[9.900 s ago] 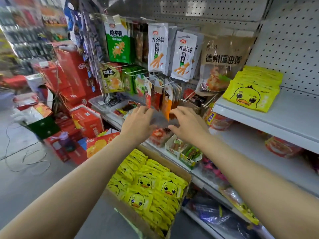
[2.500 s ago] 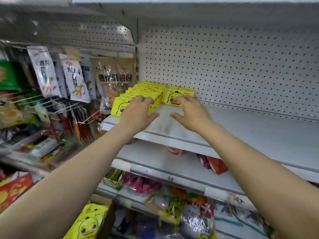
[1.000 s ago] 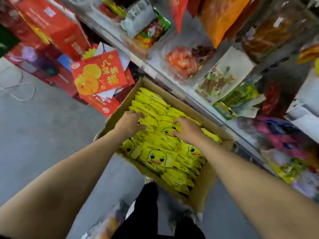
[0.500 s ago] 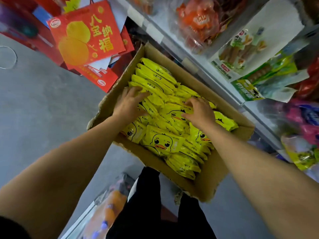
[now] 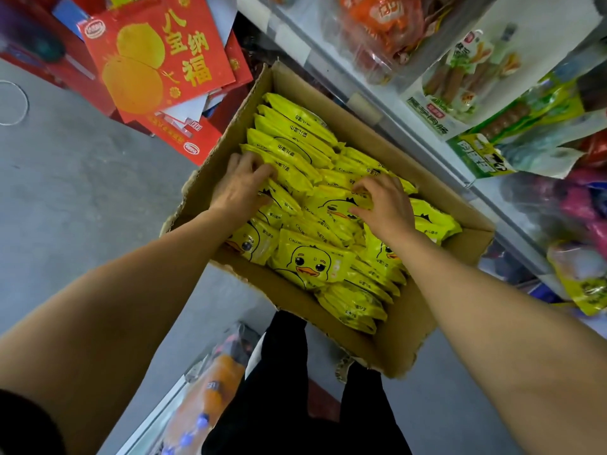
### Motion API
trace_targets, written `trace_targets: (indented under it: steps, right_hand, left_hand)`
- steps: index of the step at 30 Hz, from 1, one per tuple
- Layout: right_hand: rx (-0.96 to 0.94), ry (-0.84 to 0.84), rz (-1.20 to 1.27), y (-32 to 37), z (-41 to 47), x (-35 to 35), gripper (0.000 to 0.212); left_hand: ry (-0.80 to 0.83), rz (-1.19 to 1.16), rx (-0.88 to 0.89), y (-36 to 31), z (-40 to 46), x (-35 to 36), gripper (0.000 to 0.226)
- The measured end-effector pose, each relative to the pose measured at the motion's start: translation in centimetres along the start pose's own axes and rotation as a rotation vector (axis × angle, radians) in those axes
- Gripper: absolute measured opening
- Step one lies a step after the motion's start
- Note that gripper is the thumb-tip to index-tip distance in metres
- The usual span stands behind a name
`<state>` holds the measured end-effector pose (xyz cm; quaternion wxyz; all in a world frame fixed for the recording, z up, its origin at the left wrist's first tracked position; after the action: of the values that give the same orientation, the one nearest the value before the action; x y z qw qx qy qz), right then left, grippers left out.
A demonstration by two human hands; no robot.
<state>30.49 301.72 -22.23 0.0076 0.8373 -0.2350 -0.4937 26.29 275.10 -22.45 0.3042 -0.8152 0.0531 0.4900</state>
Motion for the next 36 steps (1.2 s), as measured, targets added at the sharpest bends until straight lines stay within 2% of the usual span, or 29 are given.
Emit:
trace_targets:
  steps: [2,6,9,14,17,21,25,28,31,32,33,35,36]
  right_hand:
    - [0.012,-0.005,0.005,0.0,0.1,0.3,0.033]
    - [0.071,-0.021,0.096,0.0,0.2,0.2,0.014]
    - [0.052,-0.023,0.142,0.0,-0.9,-0.5,0.014]
    - [0.095,0.039,0.354,-0.8,-3.4,-3.4,0.015]
    - [0.075,0.061,0.402,-1.7,-5.2,-6.1,0.019]
    - [0.039,0.028,0.435,-3.6,-8.0,-10.2,0.025]
    - [0.036,-0.096,0.489,-6.6,-11.4,-13.9,0.026]
    - [0.028,-0.17,0.522,-9.9,-14.7,-16.8,0.027]
    - [0.045,-0.223,0.573,-14.2,-18.4,-20.0,0.026]
    - [0.074,-0.229,0.623,-16.0,-19.5,-21.0,0.027]
    - [0.099,-0.226,0.691,-17.7,-20.8,-21.9,0.027]
    - [0.126,-0.207,0.817,-21.0,-23.5,-23.8,0.033]
    - [0.131,-0.2,0.868,-22.6,-24.9,-24.6,0.036]
  left_hand:
    - [0.014,0.005,0.029,0.1,-0.6,0.5,0.051]
    - [-0.037,0.048,0.007,0.2,-1.5,0.4,0.02]
    - [-0.033,0.08,-0.028,-0.7,-1.8,-0.3,0.023]
    - [-0.036,-0.361,-0.174,-3.4,-3.5,-2.3,0.028]
    - [-0.026,-0.489,-0.181,-6.6,-4.7,-4.0,0.034]
    - [-0.046,-0.557,-0.17,-12.2,-5.9,-6.3,0.028]
    - [-0.1,-0.549,-0.212,-19.1,-7.1,-7.7,0.045]
    - [-0.092,-0.733,-0.182,-24.7,-8.4,-7.7,0.062]
    - [-0.015,-0.889,-0.182,-30.2,-9.4,-7.1,0.107]
    - [-0.003,-0.905,-0.173,-32.2,-9.8,-7.2,0.115]
    - [0.008,-0.935,-0.153,-34.3,-9.9,-7.2,0.109]
    - [0.046,-1.018,-0.057,-38.9,-9.8,-7.7,0.074]
    - [0.069,-1.043,-0.001,-41.1,-9.9,-8.0,0.065]
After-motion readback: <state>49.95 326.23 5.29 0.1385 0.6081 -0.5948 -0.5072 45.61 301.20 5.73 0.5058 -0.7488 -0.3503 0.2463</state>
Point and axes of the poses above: each hand's wrist, its own z-axis towards the middle knuckle, its own x-axis out of the palm, y = z × x, the point moved 5 cm from there along z, towards the middle knuckle, and after that the axes turned 14 degrees about x, right-handed, at the moved point
